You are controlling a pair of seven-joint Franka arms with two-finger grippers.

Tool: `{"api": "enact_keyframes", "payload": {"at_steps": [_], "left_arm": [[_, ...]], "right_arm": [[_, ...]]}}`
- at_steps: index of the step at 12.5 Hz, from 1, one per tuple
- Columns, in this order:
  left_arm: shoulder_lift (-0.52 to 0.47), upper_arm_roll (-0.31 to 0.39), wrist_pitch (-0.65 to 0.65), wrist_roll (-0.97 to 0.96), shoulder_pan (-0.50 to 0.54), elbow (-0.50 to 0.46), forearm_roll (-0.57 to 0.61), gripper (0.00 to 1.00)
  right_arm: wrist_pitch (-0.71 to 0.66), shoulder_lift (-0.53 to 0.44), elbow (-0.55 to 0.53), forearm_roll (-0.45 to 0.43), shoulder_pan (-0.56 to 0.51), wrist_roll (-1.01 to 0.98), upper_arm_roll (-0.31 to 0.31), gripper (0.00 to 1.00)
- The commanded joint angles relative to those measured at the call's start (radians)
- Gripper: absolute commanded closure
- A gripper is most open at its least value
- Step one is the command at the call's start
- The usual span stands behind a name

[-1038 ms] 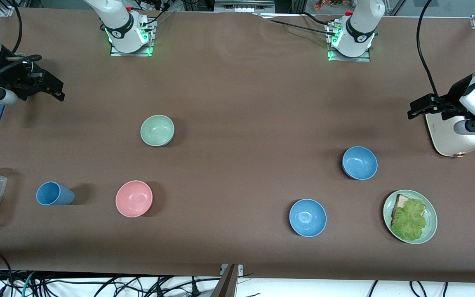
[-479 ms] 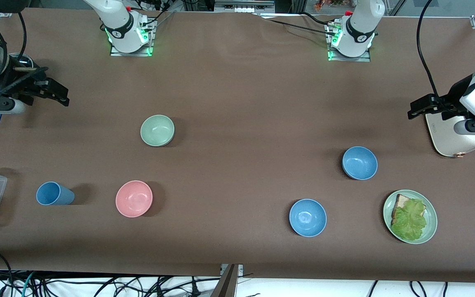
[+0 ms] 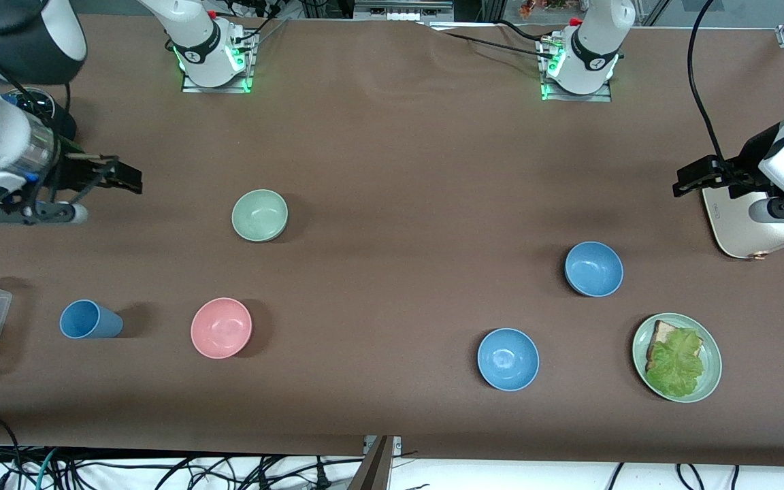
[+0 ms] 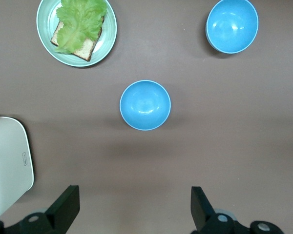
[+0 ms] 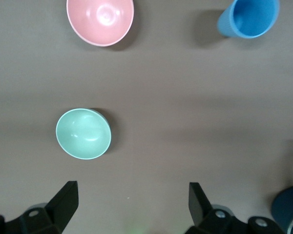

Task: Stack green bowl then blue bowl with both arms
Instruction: 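Reach the right gripper down to the light green bowl's rim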

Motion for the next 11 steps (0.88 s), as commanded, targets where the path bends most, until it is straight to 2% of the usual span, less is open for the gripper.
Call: {"api": "enact_keyframes", "payload": {"at_steps": [1, 3, 5, 11], "left_arm": [[0.017, -0.002, -0.021, 0.001, 0.004, 0.036, -0.003, 0.0], [0.017, -0.002, -0.021, 0.001, 0.002, 0.036, -0.003, 0.0], [0.017, -0.002, -0.021, 0.001, 0.004, 0.036, -0.003, 0.0], [0.017, -0.001, -0.021, 0.001, 0.005, 0.036, -0.003, 0.0]], "right_arm": [[0.126, -0.024, -0.146, 0.043, 0.02, -0.004, 0.007, 0.0], [0.391, -0.106, -0.42, 0.046, 0.02, -0.001, 0.039, 0.0], [0.622, -0.124, -0.615, 0.048, 0.02, 0.013, 0.073, 0.0], [1.023, 0.016, -0.827, 0.048, 0.021, 0.014, 0.098, 0.02]]}}
